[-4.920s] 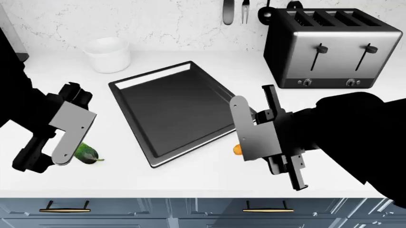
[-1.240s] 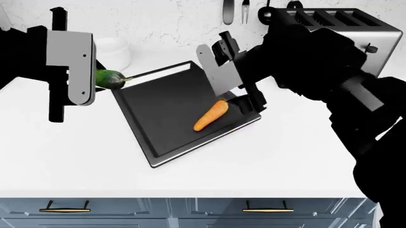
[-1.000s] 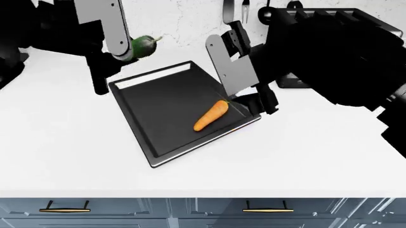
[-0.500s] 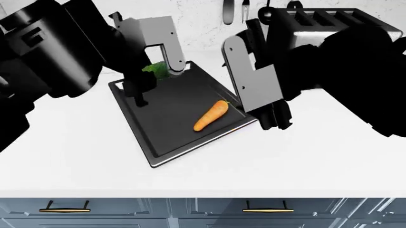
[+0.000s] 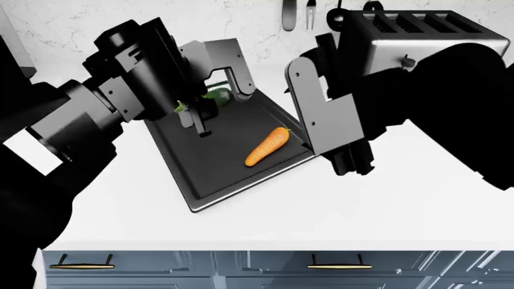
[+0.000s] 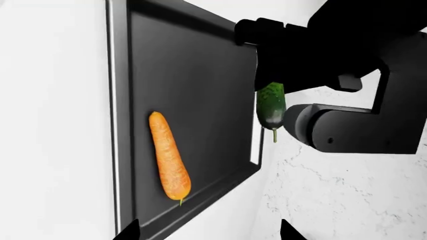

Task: Place the two vegetables and bowl onto the tray for setting up a vegetable dip station.

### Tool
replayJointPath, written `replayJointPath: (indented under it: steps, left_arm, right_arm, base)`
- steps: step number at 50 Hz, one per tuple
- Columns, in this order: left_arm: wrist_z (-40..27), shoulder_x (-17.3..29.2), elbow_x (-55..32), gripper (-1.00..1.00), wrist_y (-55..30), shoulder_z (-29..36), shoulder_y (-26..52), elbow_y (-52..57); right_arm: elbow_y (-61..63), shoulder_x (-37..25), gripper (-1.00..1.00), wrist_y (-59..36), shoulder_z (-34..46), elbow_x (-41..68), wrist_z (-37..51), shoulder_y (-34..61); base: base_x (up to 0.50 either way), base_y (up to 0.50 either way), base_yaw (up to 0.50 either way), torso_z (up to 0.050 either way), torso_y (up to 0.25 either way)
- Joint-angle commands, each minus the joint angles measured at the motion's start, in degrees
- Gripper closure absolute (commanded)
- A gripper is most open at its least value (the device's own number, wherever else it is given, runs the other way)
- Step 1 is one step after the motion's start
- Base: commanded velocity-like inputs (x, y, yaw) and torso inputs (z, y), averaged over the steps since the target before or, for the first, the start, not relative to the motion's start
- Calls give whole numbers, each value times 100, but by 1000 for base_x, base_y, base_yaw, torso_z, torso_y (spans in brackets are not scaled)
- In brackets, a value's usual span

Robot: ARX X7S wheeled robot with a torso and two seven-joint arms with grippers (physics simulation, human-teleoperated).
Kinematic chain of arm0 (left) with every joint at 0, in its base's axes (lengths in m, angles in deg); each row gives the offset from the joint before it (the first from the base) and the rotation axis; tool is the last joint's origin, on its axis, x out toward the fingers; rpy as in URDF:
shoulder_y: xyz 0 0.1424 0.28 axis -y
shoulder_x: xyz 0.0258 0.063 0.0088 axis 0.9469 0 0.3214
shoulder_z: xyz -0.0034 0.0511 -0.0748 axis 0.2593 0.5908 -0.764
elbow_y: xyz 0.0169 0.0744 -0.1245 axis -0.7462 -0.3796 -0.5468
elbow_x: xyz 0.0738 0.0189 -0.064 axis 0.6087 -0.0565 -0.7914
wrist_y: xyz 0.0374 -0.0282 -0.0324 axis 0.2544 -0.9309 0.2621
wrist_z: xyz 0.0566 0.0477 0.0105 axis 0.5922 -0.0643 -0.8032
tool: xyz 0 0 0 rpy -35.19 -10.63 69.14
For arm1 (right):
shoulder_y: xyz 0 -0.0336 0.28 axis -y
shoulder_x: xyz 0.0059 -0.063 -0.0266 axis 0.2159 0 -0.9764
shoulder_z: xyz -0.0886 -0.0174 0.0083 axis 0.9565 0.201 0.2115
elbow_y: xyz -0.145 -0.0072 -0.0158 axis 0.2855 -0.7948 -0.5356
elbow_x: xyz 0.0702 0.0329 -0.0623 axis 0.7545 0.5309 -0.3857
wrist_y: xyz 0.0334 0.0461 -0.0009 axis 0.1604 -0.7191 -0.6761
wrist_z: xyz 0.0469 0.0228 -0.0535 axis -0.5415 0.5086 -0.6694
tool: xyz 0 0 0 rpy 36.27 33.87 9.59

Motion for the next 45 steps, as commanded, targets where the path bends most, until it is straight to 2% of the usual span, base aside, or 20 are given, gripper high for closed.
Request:
replayJointPath:
  steps: [1, 13, 19, 20, 25, 26, 32, 39, 45]
  left_arm:
    - [-22, -18, -20, 100, -248, 94, -180, 135]
    - [-272, 336, -172, 100, -818, 31, -484, 991]
    - [-290, 366, -200, 100, -890, 10, -496, 1076]
    - [-366, 465, -323, 100, -1223, -107, -494, 1482]
    - [-393, 502, -346, 100, -1311, -122, -495, 1608]
    - [-492, 612, -418, 100, -1613, -188, -492, 2000]
    - [-679, 709, -519, 100, -1942, -302, -610, 2470]
    - [-830, 806, -576, 100, -2078, -353, -820, 2697]
    - [-848, 702, -580, 100, -1926, -361, -960, 2549]
  right_arm:
    - [-28, 53, -100, 52, -3, 13, 74, -112]
    - [-95, 101, -100, 123, -10, -5, 50, -108]
    - [-117, 117, -100, 136, -16, -10, 50, -113]
    - [-228, 165, -100, 202, 10, -41, 84, -170]
    - [-218, 165, -100, 197, 10, -43, 91, -187]
    - [-201, 163, -100, 228, 13, -28, 160, -272]
    - [34, 56, -100, 96, -11, 9, 212, -301]
    - [170, 12, -100, 26, -25, 12, 233, -303]
    - [213, -47, -100, -22, -13, -7, 176, -266]
  base:
    - [0, 0, 0, 0, 0]
    - [0, 0, 0, 0, 1]
    - [0, 0, 0, 0, 0]
    - [0, 0, 0, 0, 0]
    - [0, 0, 0, 0, 0]
    - [0, 0, 0, 0, 0]
    - [0, 0, 0, 0, 0]
    - [0, 0, 0, 0, 0]
    - [0, 0, 0, 0, 0]
